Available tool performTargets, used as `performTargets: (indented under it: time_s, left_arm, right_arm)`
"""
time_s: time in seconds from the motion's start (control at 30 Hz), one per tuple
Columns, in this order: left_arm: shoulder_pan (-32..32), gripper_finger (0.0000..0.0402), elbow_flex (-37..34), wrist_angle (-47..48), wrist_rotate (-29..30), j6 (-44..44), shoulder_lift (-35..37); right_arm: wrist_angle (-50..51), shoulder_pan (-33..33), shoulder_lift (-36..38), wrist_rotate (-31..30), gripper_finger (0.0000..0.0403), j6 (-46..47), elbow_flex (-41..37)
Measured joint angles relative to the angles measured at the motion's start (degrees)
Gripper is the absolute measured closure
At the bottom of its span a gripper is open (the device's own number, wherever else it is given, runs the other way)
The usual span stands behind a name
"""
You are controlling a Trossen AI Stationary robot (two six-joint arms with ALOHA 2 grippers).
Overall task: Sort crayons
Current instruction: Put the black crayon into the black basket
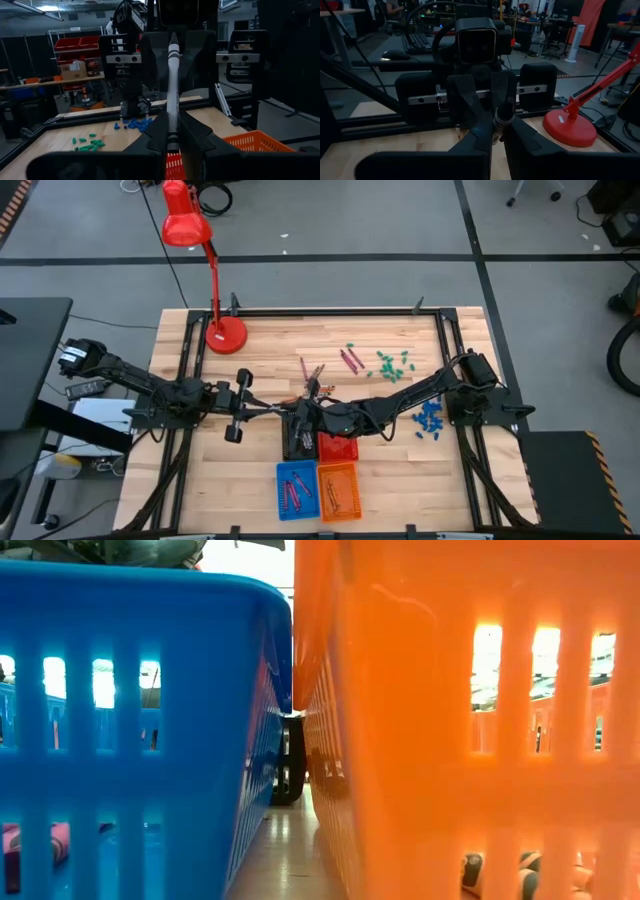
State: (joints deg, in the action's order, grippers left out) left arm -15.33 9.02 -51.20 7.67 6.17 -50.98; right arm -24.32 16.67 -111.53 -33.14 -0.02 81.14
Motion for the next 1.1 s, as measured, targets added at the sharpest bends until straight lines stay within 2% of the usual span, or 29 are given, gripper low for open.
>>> performTargets:
  time_s: [0.1, 0.37, 0.47, 0.73, 1.1]
  left_arm:
    - [0.0, 0.0351, 0.0, 0.39, 1.16, -0.06, 0.0]
    - [0.04, 0.0253, 0.02, 3.09, 2.31, 0.45, 0.0]
    - [0.04, 0.0233, 0.02, 5.79, 2.33, 0.52, -0.01]
    - [0.09, 0.0226, 0.02, 9.88, 2.33, 0.7, -0.02]
    - [0.11, 0.0225, 0.02, 24.35, 2.4, -5.48, -0.02]
  right_arm:
    - [0.41, 0.0, 0.0, -0.06, 0.0362, 0.04, 0.0]
    - [3.83, -0.02, 0.0, -0.24, 0.0361, 3.1, 0.0]
    - [8.48, -0.03, 0.02, -0.23, 0.036, 6.97, 0.0]
    - [19.3, -0.02, 0.02, 0.62, 0.036, 18.28, 0.0]
    - [25.99, -0.13, 0.02, 8.83, 0.0359, 28.76, 0.0]
